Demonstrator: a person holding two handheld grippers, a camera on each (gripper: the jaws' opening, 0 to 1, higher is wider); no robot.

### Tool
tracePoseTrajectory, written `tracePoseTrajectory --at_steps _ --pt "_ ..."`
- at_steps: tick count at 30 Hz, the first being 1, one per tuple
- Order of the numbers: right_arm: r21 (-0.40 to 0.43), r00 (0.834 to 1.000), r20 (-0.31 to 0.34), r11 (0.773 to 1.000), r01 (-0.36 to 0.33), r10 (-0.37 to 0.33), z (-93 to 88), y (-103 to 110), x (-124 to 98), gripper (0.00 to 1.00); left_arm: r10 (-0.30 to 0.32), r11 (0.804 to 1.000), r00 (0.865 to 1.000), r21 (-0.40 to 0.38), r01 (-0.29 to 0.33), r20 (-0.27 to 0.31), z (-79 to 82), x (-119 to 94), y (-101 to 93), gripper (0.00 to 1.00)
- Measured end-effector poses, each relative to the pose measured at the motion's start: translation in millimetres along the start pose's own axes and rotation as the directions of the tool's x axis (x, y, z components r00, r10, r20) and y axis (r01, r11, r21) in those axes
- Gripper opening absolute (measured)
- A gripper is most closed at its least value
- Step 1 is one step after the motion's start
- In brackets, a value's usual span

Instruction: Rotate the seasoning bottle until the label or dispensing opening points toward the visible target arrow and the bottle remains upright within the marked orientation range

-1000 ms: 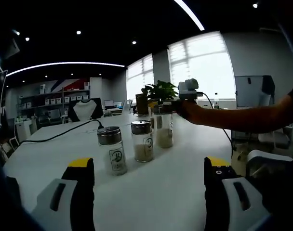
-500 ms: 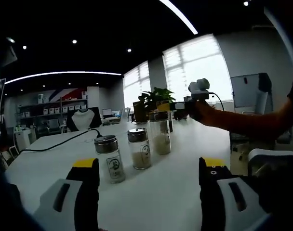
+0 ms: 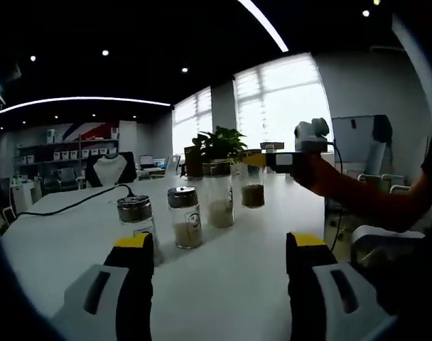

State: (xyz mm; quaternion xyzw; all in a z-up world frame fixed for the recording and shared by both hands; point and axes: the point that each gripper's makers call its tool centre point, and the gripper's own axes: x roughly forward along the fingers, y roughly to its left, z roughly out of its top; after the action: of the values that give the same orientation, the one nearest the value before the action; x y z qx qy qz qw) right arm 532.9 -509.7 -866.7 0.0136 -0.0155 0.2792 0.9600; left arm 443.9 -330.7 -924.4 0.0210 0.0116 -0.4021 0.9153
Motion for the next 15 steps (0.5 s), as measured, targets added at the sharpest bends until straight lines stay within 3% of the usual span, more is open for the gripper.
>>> tracePoseTrajectory --at_steps 3,5,7,10,13,15 --pt "0.038 0.996 0.019 0.996 -0.084 0.083 1.6 19 -3 0.37 0.007 0.999 0.999 -0.054 -0.005 0.033 4.1 1 0.7 0.74" --pt "0.052 0.992 0.035 0.991 -0.119 0.118 3.9 28 -6 0.37 -0.02 0.997 0.997 -0.07 0.025 0.074 11.1 0 -3.7 0.68" --pt "0.062 0.986 0.038 0.984 -0.164 0.162 6.2 39 -6 0.37 -0.017 0.997 0.996 -0.068 0.022 0.082 13.2 0 -4.1 0.69" --pt "0.04 0.975 0.035 0.974 -0.222 0.221 11.4 56 -8 0.37 -0.055 0.998 0.997 -0.032 0.057 0.047 9.4 4 -13.9 0.69" --pt "0.029 0.944 0.049 0.945 -0.327 0.325 17.0 81 -11 0.37 -0.073 0.997 0.997 -0.022 0.074 0.039 7.6 7 -20.2 0.64" --pt "0.036 0.926 0.06 0.926 -0.376 0.374 18.9 95 -12 0.37 -0.095 0.993 0.993 -0.063 0.1 0.072 11.9 7 -26.0 0.59"
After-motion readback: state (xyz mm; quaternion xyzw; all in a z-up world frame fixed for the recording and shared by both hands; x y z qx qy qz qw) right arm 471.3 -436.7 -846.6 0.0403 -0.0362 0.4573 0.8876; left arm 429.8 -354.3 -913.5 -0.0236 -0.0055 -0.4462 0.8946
